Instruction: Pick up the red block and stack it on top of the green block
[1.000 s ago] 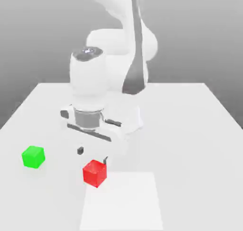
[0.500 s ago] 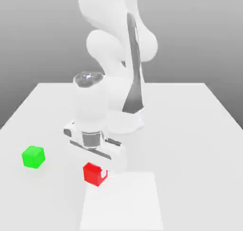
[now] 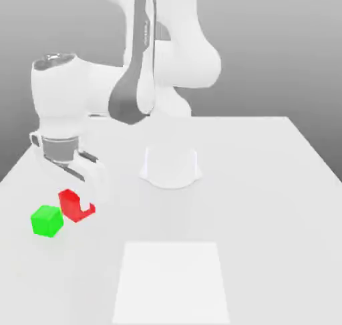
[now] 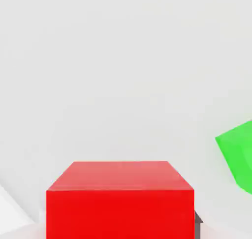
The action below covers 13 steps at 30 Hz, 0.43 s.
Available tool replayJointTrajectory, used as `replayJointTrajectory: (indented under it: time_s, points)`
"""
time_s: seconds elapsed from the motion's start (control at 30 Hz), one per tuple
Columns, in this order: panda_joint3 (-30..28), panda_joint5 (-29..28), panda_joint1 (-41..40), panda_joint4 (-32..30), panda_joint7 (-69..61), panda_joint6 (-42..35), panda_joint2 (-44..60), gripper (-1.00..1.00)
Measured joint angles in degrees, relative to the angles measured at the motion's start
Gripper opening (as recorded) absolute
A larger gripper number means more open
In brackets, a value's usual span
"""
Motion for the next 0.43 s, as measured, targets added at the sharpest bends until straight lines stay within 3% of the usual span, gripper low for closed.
replayJointTrajectory:
  time_s: [0.13,0.3,0.33,0.43]
  points:
    - [-4.7,-0.9,-4.4,1.5,-3.6,-1.2,0.2,-1.00]
    - [-3.6,7.5,-4.8,2.1,-10.0,7.5,10.0,-1.00]
    - [-2.4,9.9,-5.4,2.2,-11.7,9.3,12.0,1.00]
    - [-2.4,9.9,-5.4,2.2,-11.7,9.3,12.0,1.00]
